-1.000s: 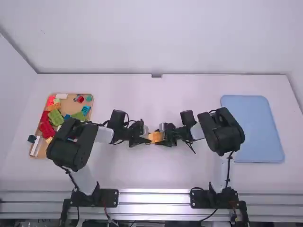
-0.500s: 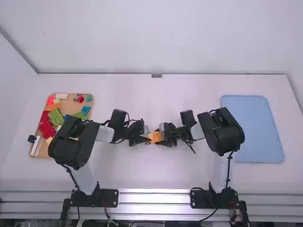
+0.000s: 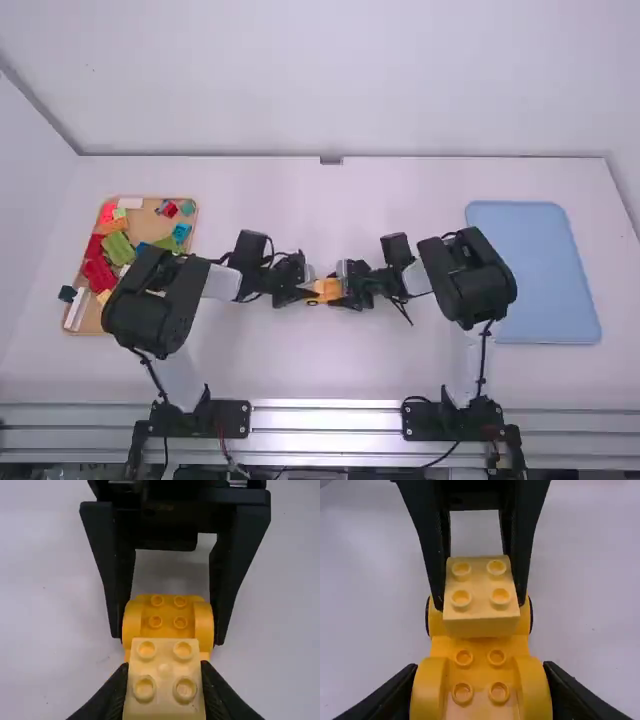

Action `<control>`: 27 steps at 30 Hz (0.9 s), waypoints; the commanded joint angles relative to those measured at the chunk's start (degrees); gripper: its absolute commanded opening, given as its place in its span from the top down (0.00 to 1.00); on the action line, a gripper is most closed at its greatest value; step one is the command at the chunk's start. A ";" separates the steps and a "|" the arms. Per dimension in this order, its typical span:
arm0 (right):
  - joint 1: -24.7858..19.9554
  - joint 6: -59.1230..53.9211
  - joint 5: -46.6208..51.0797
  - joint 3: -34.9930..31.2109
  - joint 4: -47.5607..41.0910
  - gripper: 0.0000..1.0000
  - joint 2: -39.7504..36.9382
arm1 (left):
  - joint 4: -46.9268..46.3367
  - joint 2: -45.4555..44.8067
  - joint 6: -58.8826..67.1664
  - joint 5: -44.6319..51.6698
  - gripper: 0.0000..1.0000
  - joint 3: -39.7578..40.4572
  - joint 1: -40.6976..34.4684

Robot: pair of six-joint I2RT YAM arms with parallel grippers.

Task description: Assemble lego blocks to make yellow taxi

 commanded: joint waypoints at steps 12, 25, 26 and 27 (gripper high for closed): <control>-0.22 0.57 2.29 -0.39 -0.76 0.42 0.85 | -1.05 0.50 0.52 -2.89 0.42 -0.22 -0.28; -0.24 0.59 2.27 -0.39 -0.76 0.42 0.85 | -1.29 -3.02 -1.86 0.46 0.38 1.68 -0.26; -0.24 0.57 2.29 -0.39 -0.79 0.42 0.85 | -1.07 -3.02 -1.84 0.50 0.46 1.42 -0.35; -0.22 0.57 2.25 -0.39 -0.79 0.42 0.85 | -1.14 -3.02 -1.86 0.48 0.52 1.27 -0.33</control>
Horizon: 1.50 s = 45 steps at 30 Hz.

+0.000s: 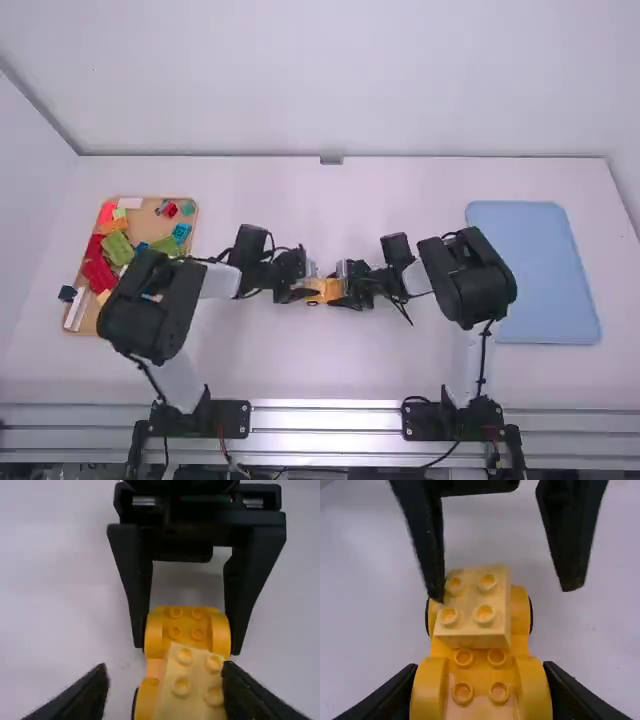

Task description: Assemble lego blocks to make yellow taxi

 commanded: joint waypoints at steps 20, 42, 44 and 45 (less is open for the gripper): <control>-0.22 2.03 2.36 -0.28 -0.66 0.38 0.85 | 1.66 -0.24 -0.13 1.07 0.50 -2.93 -0.17; -0.26 1.90 2.62 -0.31 -0.68 0.37 0.85 | 1.38 -0.24 -0.55 -2.03 0.71 -3.58 0.09; -0.26 1.90 2.60 -0.31 -0.68 0.37 0.85 | 1.11 -0.24 -0.57 -1.99 0.71 -3.67 0.02; -0.26 1.92 2.60 -0.33 -0.68 0.37 0.85 | 1.05 -0.24 -0.57 -1.99 0.71 -3.67 0.02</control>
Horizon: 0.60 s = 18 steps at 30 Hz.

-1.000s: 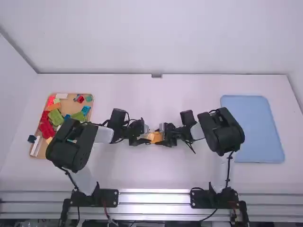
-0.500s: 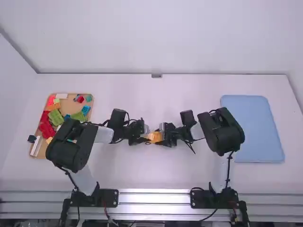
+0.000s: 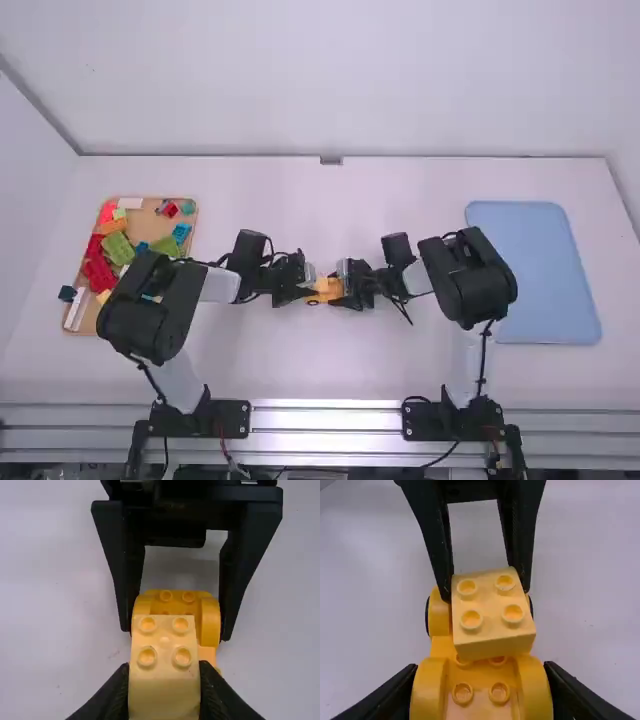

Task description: Assemble lego blocks to make yellow taxi

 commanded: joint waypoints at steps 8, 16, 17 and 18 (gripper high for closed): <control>-0.07 1.01 2.45 -0.35 -0.68 0.37 0.85 | -3.08 -0.61 -0.24 -1.55 0.71 -0.22 0.35; -0.07 1.03 2.71 -0.35 -0.68 0.37 0.85 | -5.55 -1.42 -0.24 -3.41 0.78 -0.28 1.16; -0.07 1.01 2.69 -0.35 -0.68 0.37 0.85 | -5.99 -1.68 -0.20 -2.86 0.78 -0.28 1.88; -0.07 1.01 2.62 -0.35 -0.68 0.37 0.85 | -6.27 -1.86 -0.20 -2.78 0.78 -0.28 2.16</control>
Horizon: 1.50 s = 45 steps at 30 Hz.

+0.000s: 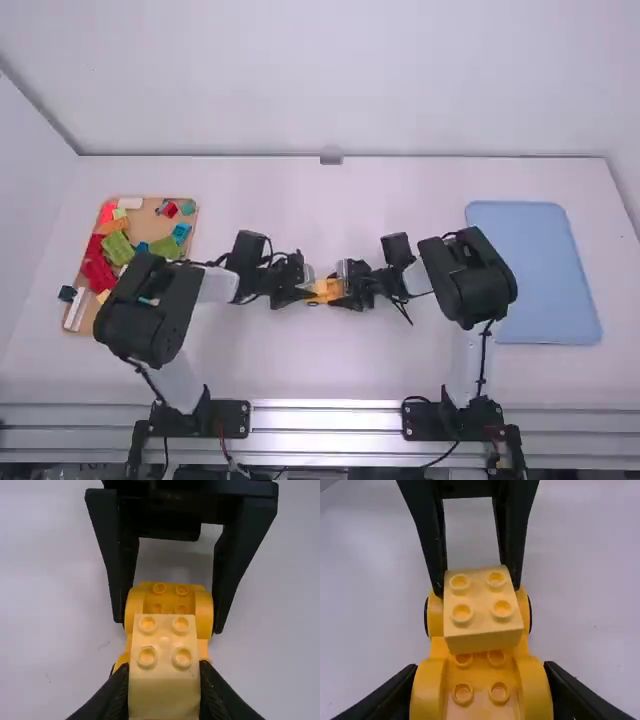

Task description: Assemble lego blocks to make yellow taxi

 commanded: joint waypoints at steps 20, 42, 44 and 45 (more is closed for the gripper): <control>-0.02 1.49 2.40 -0.31 -0.35 0.35 0.85 | -2.14 -0.79 3.67 -2.62 0.68 -0.55 1.66; 0.02 1.51 2.40 -0.31 -0.17 0.34 0.85 | 0.87 -0.79 6.23 0.81 0.73 -0.52 1.49; 0.02 1.49 2.40 -0.28 -0.22 0.34 0.85 | 0.83 -0.79 6.21 0.85 0.75 -0.55 1.49; -0.02 1.49 2.38 -0.31 -0.20 0.34 0.85 | 0.57 -0.79 6.21 0.85 0.78 -0.55 1.49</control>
